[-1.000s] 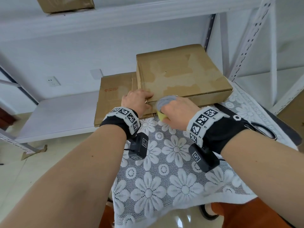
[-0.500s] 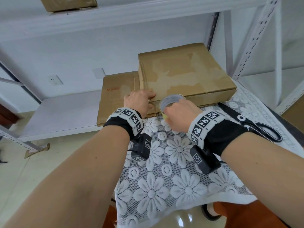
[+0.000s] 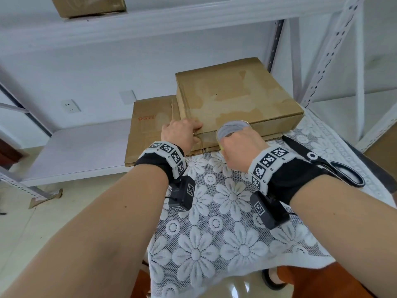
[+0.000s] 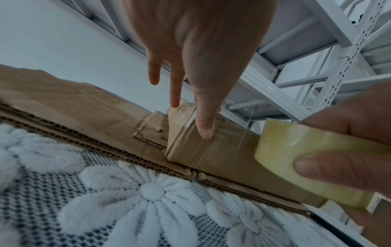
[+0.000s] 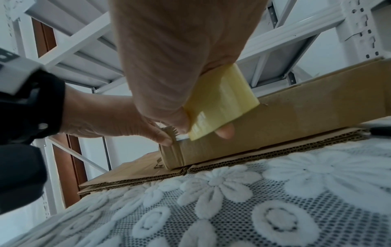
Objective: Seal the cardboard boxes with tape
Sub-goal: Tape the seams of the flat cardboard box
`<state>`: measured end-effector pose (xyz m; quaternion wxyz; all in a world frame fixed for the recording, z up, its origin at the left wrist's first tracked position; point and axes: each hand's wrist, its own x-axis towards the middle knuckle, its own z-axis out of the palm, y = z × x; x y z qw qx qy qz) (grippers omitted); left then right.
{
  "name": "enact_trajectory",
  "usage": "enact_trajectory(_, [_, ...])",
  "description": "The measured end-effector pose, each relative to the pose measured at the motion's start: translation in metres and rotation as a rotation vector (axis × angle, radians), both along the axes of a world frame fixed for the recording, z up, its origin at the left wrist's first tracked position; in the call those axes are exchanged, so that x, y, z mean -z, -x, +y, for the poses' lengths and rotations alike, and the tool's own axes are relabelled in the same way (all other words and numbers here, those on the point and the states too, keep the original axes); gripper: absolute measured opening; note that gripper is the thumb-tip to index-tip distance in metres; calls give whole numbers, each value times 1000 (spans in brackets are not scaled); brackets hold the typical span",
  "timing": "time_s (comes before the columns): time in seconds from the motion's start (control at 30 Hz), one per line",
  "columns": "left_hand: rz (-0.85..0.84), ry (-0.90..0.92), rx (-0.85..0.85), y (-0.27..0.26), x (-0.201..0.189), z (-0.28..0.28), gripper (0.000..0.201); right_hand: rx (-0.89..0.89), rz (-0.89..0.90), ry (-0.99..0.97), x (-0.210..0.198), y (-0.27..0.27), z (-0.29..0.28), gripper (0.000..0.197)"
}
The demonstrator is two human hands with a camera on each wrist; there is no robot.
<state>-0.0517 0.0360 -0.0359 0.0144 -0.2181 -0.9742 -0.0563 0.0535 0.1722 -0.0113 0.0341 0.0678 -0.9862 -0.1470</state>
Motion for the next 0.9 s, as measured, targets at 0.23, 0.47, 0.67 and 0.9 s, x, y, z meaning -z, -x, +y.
enact_trajectory(0.23, [9, 6, 28, -1, -1, -1, 51, 175, 50, 7, -3, 6, 13, 16])
enact_trajectory(0.47, [41, 36, 48, -4, -5, -1, 41, 187, 9, 17, -6, 3, 5, 29])
enact_trajectory(0.67, [26, -36, 77, -4, -2, -3, 43, 264, -19, 82, -17, -4, 1, 34])
enact_trajectory(0.9, [23, -54, 70, -3, -2, -5, 44, 337, -64, 189, -11, 5, 7, 28])
